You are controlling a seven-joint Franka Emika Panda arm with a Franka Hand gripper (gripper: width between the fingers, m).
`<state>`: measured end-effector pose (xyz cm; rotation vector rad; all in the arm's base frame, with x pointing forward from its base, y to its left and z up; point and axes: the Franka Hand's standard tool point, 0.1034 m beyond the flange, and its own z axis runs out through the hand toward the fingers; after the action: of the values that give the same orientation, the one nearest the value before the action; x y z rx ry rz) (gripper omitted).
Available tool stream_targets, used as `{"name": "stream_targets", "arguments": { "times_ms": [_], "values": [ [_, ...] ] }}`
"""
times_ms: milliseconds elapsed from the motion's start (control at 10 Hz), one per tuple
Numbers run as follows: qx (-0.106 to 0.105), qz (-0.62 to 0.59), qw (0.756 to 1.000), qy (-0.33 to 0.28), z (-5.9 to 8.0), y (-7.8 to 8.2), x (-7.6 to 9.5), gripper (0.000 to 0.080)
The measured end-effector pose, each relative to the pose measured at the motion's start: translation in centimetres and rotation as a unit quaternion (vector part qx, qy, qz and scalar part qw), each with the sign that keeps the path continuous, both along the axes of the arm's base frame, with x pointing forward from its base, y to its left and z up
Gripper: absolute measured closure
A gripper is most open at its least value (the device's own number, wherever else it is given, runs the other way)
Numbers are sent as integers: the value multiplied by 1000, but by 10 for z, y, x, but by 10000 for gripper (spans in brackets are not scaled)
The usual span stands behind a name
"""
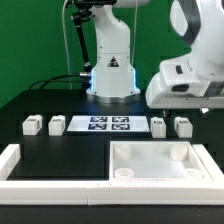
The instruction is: Assemble square table
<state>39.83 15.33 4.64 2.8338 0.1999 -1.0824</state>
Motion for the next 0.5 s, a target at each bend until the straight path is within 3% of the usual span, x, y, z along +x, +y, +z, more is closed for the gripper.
{"name": "stream_targets", "arguments": {
  "times_ms": [200, 500],
  "values": [
    [-23, -3, 996, 84, -5, 0, -6, 150],
    [-28, -8, 996, 84, -9, 4, -4, 150]
  ]
}}
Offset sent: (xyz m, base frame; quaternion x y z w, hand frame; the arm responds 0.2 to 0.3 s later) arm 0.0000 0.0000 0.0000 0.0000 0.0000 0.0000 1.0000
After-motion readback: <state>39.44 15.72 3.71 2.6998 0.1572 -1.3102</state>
